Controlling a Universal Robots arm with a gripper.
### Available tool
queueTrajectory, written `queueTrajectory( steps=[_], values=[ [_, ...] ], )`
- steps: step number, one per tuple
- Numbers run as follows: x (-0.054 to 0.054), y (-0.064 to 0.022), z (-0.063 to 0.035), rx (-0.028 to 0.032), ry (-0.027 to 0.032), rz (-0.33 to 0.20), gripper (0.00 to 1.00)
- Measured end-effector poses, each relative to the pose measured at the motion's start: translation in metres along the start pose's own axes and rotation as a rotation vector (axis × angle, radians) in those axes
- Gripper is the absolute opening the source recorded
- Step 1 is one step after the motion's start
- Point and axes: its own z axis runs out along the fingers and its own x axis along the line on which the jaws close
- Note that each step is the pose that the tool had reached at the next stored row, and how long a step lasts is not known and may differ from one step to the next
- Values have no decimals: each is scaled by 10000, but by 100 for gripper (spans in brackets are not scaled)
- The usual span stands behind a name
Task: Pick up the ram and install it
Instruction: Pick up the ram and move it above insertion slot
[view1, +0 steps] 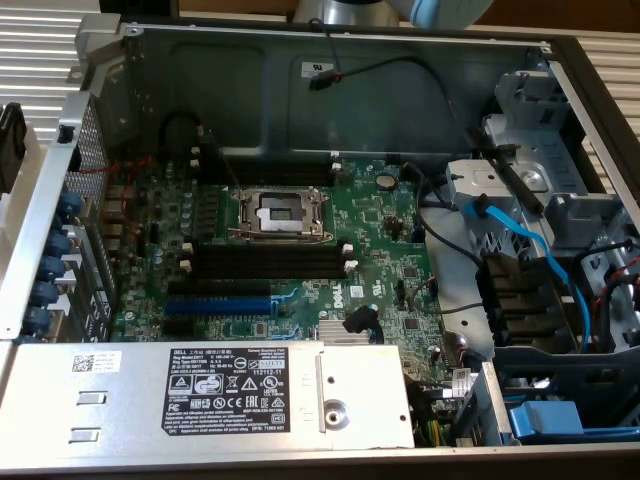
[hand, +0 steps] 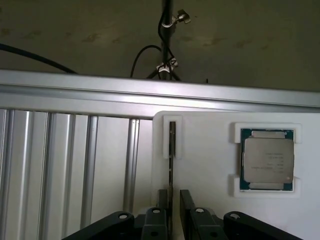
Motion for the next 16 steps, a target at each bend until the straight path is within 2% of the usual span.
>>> queueTrajectory(
  steps=[16],
  values=[
    [16, 1, 2, 0, 0, 0, 24]
  ],
)
